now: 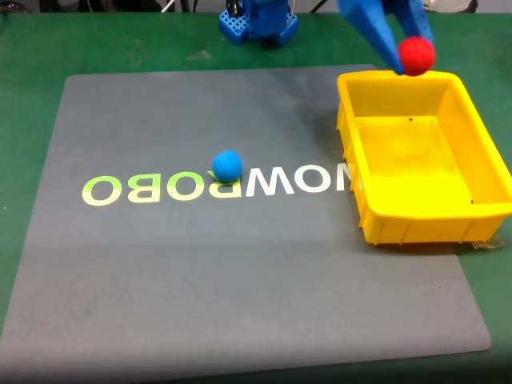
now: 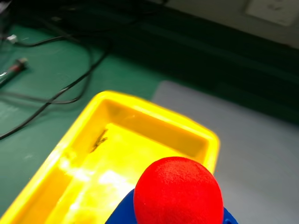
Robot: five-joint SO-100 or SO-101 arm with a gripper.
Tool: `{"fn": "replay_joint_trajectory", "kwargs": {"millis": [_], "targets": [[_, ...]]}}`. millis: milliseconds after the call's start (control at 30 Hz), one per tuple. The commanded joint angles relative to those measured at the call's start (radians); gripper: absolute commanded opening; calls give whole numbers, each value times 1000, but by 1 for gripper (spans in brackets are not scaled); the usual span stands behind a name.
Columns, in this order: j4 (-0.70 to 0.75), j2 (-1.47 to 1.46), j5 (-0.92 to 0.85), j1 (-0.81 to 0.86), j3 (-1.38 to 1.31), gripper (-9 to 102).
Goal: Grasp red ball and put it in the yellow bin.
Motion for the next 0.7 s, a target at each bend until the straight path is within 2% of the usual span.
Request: {"fn": "replay_joint_trajectory", "kwargs": {"millis": [0,267,433,533,667], "targets": [[-6,67,5,-46,-11,0],[-25,43,-15,-52,-11,3],[-28,40,-11,-44,-11,36],[-38,38,11,-41,-11,43],[-40,43,17,-37,-11,44]]}}
